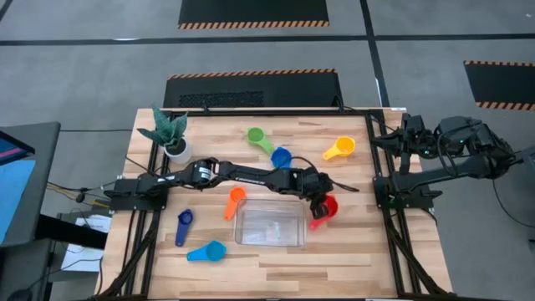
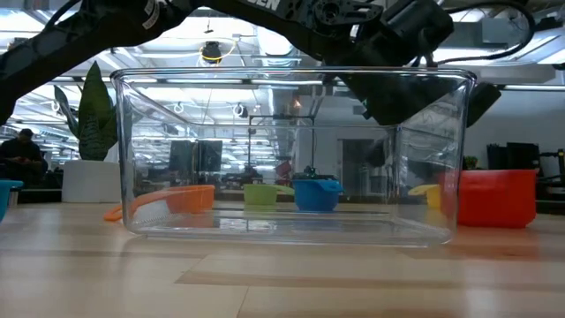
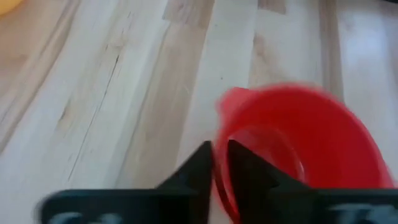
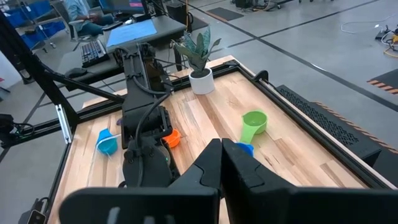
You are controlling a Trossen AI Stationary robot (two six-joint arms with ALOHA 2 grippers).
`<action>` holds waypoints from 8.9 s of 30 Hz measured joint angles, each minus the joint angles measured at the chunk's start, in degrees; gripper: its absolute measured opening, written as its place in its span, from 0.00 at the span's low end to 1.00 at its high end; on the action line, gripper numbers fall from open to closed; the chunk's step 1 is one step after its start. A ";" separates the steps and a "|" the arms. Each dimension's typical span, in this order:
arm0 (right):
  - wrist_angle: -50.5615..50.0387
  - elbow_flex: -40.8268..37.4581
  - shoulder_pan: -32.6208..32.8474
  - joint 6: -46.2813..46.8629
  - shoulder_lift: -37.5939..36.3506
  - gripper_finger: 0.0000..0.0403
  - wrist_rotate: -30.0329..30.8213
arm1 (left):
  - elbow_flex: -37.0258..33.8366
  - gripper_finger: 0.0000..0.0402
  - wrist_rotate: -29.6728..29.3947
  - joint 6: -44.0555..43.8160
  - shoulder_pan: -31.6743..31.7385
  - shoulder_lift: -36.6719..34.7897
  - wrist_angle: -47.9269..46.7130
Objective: Nest measuring cups in basket
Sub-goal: Put the red measuring cup in the transparent bin, then stack the blue measuring cup on top of the red measuring cup in the transparent bin
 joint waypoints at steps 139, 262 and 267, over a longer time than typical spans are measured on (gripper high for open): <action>-2.01 0.02 0.00 -3.15 0.00 0.06 0.04 | -0.46 0.17 1.20 -23.58 14.61 -4.90 -31.90; -4.76 0.02 0.00 -2.59 0.00 0.06 0.04 | -9.88 0.05 14.27 59.50 -13.56 -17.70 -39.17; -5.05 0.02 0.00 -2.95 -0.02 0.06 0.04 | -9.86 0.13 14.79 56.84 -13.33 -17.70 -37.92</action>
